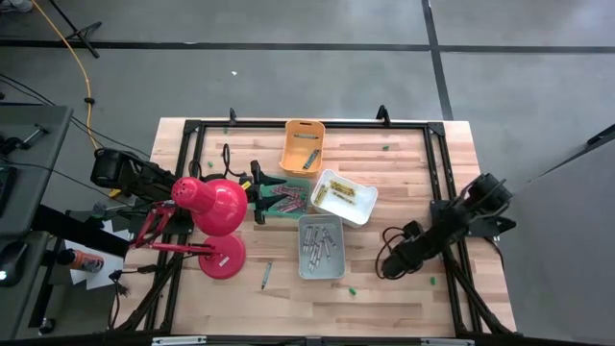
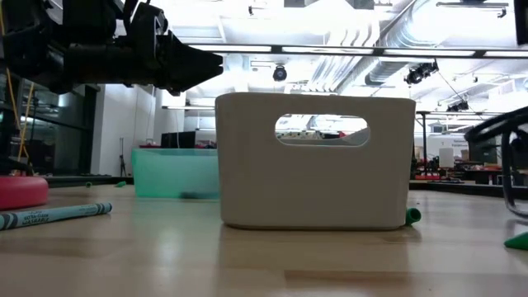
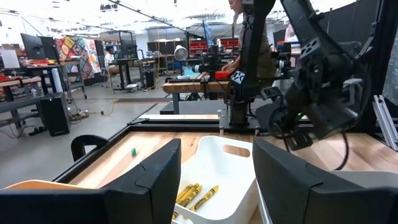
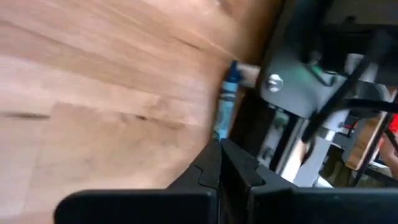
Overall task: Sort crayons
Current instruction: Put the blue crayon into the yellow bin
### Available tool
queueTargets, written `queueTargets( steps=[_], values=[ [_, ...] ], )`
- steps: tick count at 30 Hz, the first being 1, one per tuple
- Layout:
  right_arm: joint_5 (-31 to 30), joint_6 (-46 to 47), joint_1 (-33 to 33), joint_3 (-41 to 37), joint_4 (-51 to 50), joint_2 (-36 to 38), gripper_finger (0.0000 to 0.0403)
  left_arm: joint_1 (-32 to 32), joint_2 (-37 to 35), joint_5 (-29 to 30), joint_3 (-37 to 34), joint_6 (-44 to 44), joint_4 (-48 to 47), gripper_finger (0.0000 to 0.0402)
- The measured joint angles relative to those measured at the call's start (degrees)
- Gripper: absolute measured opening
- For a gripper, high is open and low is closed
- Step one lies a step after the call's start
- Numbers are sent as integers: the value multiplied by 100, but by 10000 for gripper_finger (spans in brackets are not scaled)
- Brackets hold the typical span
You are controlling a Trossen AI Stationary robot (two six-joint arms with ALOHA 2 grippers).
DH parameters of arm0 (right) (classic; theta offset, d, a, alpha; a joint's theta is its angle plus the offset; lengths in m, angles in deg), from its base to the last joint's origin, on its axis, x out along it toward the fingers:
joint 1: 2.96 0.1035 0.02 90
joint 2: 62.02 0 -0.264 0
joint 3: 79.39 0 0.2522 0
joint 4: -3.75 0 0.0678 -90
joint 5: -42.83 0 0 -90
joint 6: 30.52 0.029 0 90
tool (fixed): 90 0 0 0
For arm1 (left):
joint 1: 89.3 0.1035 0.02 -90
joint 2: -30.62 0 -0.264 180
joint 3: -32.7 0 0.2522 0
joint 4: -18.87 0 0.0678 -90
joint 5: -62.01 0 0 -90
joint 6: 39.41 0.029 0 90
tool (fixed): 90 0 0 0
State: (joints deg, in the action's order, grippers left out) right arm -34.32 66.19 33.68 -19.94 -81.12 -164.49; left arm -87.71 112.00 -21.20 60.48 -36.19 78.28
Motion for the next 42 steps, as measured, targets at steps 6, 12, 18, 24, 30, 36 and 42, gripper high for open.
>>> queueTargets(
  steps=[6,12,18,24,30,36,42],
  values=[
    [-21,220,148,271,-625,4,0,-2,1,0,0,-2,0,186],
    [54,632,259,-119,-143,4,0,-11,0,0,0,-15,0,186],
    [4,896,326,-425,126,15,0,-11,-1,0,0,-10,0,186],
    [-87,1002,324,-595,585,34,0,-11,0,0,0,3,2,186],
    [-188,1108,412,-378,510,-2,0,-11,0,0,0,3,4,186],
    [-267,1163,531,-31,478,0,0,-11,0,0,0,3,8,186],
    [-432,1143,587,496,-525,4,0,-11,1,0,0,3,13,186]
  ],
)
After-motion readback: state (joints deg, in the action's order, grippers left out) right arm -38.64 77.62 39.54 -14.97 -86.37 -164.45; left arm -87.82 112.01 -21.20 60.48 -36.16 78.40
